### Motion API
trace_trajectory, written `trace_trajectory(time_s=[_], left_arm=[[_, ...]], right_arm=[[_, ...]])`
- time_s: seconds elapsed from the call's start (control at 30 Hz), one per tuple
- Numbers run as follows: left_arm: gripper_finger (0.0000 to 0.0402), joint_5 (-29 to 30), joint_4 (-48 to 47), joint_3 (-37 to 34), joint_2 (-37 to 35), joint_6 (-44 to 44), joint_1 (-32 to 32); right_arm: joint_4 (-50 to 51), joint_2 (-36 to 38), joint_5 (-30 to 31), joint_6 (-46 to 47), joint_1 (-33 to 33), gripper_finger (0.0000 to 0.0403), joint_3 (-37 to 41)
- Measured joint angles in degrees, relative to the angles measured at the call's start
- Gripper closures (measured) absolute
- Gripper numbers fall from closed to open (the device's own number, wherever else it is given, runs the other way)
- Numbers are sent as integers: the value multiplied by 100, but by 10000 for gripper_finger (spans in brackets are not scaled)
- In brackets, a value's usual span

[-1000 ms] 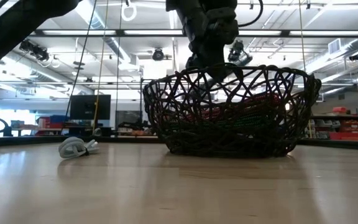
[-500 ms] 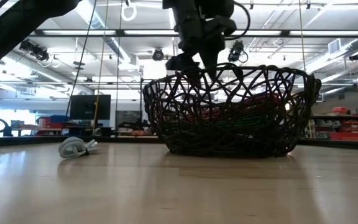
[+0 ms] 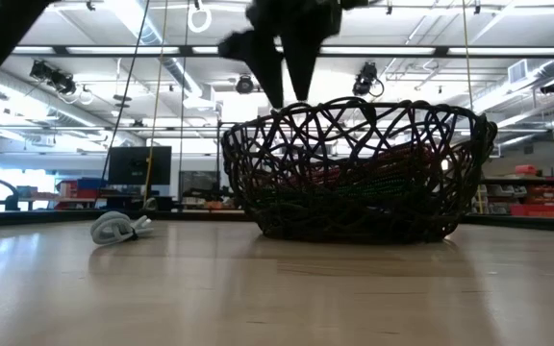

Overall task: Pick and place USB-C Cables
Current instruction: Adjust the black wire basket on the table

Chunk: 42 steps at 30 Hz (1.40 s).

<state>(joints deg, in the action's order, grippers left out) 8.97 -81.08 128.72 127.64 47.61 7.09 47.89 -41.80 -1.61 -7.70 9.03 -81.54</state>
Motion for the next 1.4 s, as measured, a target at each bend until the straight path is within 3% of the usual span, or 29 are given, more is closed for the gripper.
trace_trajectory(time_s=[0.3,0.63,0.9,1.4], left_arm=[[226,228,-932,1,-198,1953,779],[226,402,-893,-1,-276,3710,1192],[226,964,-891,-1,-273,4444,1513],[225,993,-893,-1,-269,4474,1413]], right_arm=[[327,-2,33,17,-1,392,2],[331,-2,44,13,1,392,2],[516,-2,46,1,-1,392,2],[630,-2,47,-259,-1,392,2]])
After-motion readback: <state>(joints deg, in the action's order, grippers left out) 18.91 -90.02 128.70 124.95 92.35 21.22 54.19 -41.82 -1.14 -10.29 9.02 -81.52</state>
